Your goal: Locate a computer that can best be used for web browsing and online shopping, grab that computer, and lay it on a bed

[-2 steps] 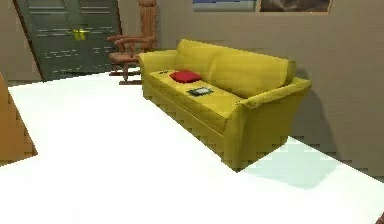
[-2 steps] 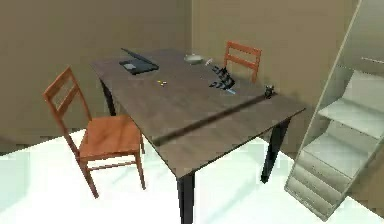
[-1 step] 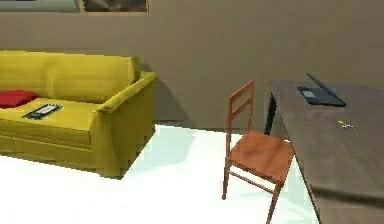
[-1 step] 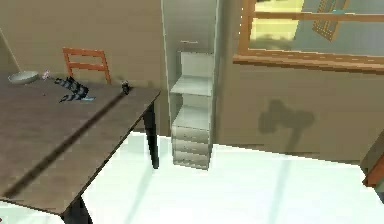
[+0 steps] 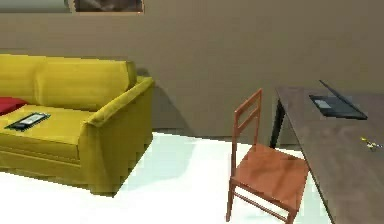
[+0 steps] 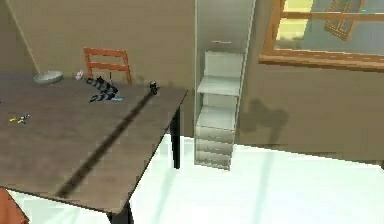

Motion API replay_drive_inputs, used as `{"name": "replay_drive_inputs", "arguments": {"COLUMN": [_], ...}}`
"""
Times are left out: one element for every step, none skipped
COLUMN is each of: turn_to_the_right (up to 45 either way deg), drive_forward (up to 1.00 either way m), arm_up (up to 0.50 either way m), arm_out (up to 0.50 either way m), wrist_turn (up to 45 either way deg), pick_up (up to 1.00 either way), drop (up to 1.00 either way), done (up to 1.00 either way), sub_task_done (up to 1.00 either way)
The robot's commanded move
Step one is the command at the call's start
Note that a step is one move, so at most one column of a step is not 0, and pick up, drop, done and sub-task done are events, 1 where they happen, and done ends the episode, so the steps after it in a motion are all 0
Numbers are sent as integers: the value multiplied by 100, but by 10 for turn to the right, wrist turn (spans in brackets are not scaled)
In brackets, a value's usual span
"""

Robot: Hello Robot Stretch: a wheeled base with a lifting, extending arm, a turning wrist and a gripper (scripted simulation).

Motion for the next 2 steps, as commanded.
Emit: {"name": "replay_drive_inputs", "arguments": {"turn_to_the_right": [-90, 0], "drive_forward": [0, 100], "arm_up": [0, 0], "arm_out": [0, 0], "wrist_turn": [0, 0], "pick_up": [0, 0], "drop": [0, 0], "done": [0, 0], "sub_task_done": [0, 0]}}
